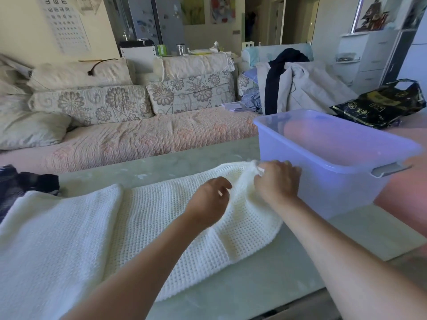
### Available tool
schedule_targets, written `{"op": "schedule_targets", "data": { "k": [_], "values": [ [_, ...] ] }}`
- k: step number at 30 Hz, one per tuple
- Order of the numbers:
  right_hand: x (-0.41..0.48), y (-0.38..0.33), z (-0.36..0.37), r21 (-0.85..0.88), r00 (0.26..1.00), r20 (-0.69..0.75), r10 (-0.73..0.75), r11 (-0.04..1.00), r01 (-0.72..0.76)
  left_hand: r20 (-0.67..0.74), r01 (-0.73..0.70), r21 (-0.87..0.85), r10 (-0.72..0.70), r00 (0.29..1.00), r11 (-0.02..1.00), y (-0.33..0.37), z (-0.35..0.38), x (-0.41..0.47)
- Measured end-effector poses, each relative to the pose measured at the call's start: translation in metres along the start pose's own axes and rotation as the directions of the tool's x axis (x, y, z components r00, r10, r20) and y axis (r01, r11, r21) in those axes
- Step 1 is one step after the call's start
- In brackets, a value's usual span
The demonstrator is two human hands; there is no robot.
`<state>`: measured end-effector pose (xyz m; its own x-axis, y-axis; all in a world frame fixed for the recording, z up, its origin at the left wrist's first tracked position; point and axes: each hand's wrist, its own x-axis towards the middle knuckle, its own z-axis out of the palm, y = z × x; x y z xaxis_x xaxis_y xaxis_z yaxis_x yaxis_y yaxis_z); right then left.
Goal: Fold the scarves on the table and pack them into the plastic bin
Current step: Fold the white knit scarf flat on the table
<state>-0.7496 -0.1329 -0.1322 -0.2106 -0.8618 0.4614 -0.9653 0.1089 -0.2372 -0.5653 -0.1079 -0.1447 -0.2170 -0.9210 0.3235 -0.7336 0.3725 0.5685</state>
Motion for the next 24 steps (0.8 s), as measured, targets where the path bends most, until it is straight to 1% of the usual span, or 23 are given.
{"op": "schedule_targets", "data": {
  "k": [1, 2, 3, 4, 5, 6, 7, 8, 9, 10, 11, 13, 14, 16, 18, 19, 21, 22, 24],
  "values": [
    [-0.002, -0.013, 0.000, 0.065, 0.990, -0.103, -0.100, 0.992, 0.107, -0.084, 0.010, -0.026, -0.012, 0.996, 1.000, -0.005, -0.009, 0.000],
    [-0.007, -0.026, -0.004, 0.122, 0.962, -0.181, -0.203, 0.966, 0.227, -0.169, 0.014, -0.057, -0.024, 0.985, 0.998, -0.011, -0.019, 0.000],
    [-0.014, -0.041, -0.004, 0.168, 0.929, -0.206, -0.309, 0.924, 0.344, -0.253, 0.016, -0.080, -0.036, 0.967, 0.997, -0.017, -0.029, -0.001],
    [-0.024, -0.057, -0.005, 0.235, 0.894, -0.149, -0.422, 0.863, 0.447, -0.331, 0.023, -0.099, -0.055, 0.942, 0.995, -0.024, -0.039, -0.004],
    [-0.035, -0.074, -0.006, 0.326, 0.853, -0.034, -0.521, 0.801, 0.502, -0.390, 0.044, -0.117, -0.087, 0.917, 0.992, -0.033, -0.049, -0.007],
    [-0.047, -0.089, -0.007, 0.434, 0.800, 0.123, -0.587, 0.757, 0.489, -0.421, 0.077, -0.131, -0.126, 0.898, 0.988, -0.042, -0.057, -0.011],
    [-0.057, -0.102, -0.008, 0.552, 0.736, 0.289, -0.612, 0.735, 0.394, -0.421, 0.120, -0.132, -0.166, 0.892, 0.984, -0.051, -0.065, -0.017],
    [-0.065, -0.111, -0.009, 0.659, 0.673, 0.422, -0.608, 0.715, 0.232, -0.391, 0.159, -0.116, -0.193, 0.900, 0.980, -0.060, -0.071, -0.024],
    [-0.069, -0.115, -0.007, 0.722, 0.640, 0.492, -0.590, 0.688, 0.079, -0.345, 0.181, -0.083, -0.198, 0.917, 0.980, -0.069, -0.075, -0.032],
    [-0.070, -0.116, -0.005, 0.741, 0.649, 0.501, -0.572, 0.671, 0.019, -0.297, 0.181, -0.042, -0.185, 0.937, 0.983, -0.078, -0.078, -0.040],
    [-0.067, -0.113, -0.001, 0.721, 0.693, 0.480, -0.537, 0.692, 0.037, -0.252, 0.169, -0.003, -0.164, 0.954, 0.986, -0.085, -0.079, -0.047],
    [-0.058, -0.100, 0.006, 0.601, 0.791, 0.433, -0.431, 0.793, 0.103, -0.151, 0.149, 0.065, -0.138, 0.979, 0.987, -0.094, -0.080, -0.058],
    [-0.055, -0.094, 0.007, 0.550, 0.816, 0.430, -0.386, 0.829, 0.102, -0.088, 0.125, 0.093, -0.117, 0.989, 0.988, -0.095, -0.079, -0.061],
    [-0.052, -0.085, 0.013, 0.463, 0.816, 0.479, -0.325, 0.883, 0.080, 0.059, 0.059, 0.143, -0.068, 0.996, 0.988, -0.093, -0.073, -0.064],
    [-0.054, -0.079, 0.020, 0.368, 0.780, 0.552, -0.294, 0.925, 0.088, 0.172, 0.041, 0.211, -0.078, 0.982, 0.977, -0.087, -0.061, -0.062],
    [-0.056, -0.078, 0.024, 0.364, 0.762, 0.577, -0.295, 0.928, 0.083, 0.186, 0.053, 0.260, -0.103, 0.977, 0.964, -0.084, -0.054, -0.060],
    [-0.059, -0.081, 0.028, 0.428, 0.728, 0.616, -0.300, 0.904, 0.011, 0.144, 0.075, 0.360, -0.135, 0.980, 0.930, -0.077, -0.042, -0.056],
    [-0.059, -0.083, 0.030, 0.448, 0.726, 0.623, -0.293, 0.894, -0.023, 0.123, 0.066, 0.391, -0.124, 0.985, 0.918, -0.075, -0.039, -0.053],
    [-0.057, -0.089, 0.032, 0.435, 0.754, 0.605, -0.255, 0.899, -0.044, 0.135, 0.039, 0.422, -0.106, 0.985, 0.906, -0.075, -0.037, -0.048]
  ]
}}
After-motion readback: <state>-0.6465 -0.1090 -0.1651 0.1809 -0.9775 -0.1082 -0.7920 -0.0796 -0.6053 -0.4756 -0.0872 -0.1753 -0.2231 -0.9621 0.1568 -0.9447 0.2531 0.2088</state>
